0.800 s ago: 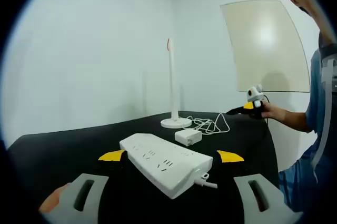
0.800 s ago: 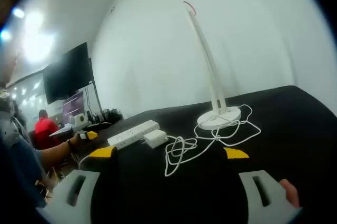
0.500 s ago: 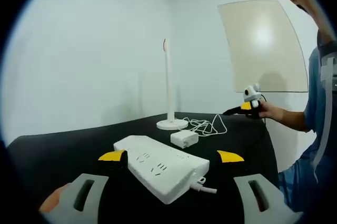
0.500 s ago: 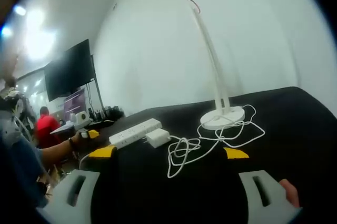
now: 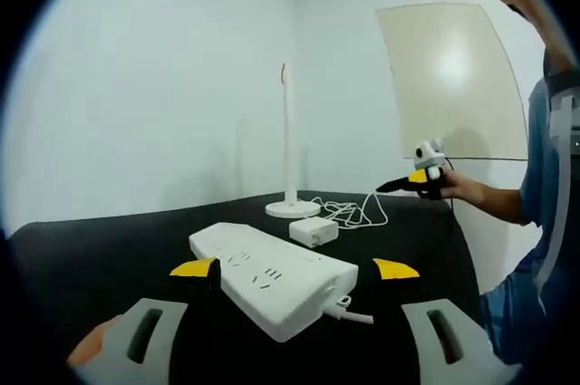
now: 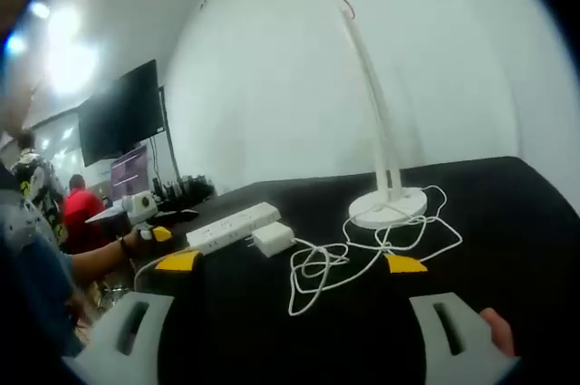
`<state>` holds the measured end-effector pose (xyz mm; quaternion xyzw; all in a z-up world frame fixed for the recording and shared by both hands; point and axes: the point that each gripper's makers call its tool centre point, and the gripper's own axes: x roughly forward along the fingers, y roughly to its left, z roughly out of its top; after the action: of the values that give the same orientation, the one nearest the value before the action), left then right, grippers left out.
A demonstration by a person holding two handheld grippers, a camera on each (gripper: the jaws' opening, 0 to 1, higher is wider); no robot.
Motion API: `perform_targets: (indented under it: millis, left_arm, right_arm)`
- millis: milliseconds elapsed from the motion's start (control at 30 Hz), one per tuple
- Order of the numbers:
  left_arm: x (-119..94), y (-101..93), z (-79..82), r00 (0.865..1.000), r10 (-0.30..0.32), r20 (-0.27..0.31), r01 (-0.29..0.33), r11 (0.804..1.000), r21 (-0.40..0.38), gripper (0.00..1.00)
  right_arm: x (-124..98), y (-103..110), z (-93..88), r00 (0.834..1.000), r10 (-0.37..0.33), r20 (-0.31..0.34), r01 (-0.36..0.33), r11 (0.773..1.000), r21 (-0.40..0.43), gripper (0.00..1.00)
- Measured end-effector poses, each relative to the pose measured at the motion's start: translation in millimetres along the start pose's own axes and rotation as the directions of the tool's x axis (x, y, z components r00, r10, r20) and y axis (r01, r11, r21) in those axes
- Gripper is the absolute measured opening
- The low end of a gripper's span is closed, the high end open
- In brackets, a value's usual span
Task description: Insert the desk lamp plug into the socket, turn on the power strip switch, turn on the lamp switch, then turn off the lamp switch, turn off the power strip switch, and remove the plug from the socket.
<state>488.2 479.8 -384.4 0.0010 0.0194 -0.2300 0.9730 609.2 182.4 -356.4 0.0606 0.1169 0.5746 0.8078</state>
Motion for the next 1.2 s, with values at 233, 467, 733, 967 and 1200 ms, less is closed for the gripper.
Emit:
perform_targets:
  millis: [233, 467, 733, 967, 1200]
  left_arm:
    - [-4, -0.5, 1.4, 1.0, -0.006, 0.022, 0.006, 1.0, -0.011, 0.64]
    - [-6, -1.5, 0.1, 1.0, -0.005, 0.021, 0.005, 1.0, -0.004, 0.64]
    - [-5, -1.9, -1.8, 1.0, -0.007, 0.009, 0.007, 1.0, 0.016, 0.64]
    - [-5, -2.0, -2.0, 1.0, -0.004, 0.007, 0.004, 1.0, 0.021, 0.66]
    - [-3, -3.8, -6.2, 1.0, -0.001, -0.016, 0.001, 0.999, 0.038, 0.66]
  right_arm:
    - [12, 5, 6.0, 1.0, 0.023, -0.017, -0.023, 0.999, -0.025, 0.75]
    - [26, 11, 7.6, 0.997, 0.056, -0.044, -0.058, 0.997, -0.047, 0.74]
    - [35, 18, 12.2, 0.994, 0.083, -0.074, -0.089, 0.993, -0.078, 0.69]
    - [48, 16, 10.1, 0.987, 0.101, -0.125, -0.113, 0.989, -0.097, 0.59]
    - [61, 19, 14.5, 0.981, 0.116, -0.153, -0.136, 0.983, -0.121, 0.51]
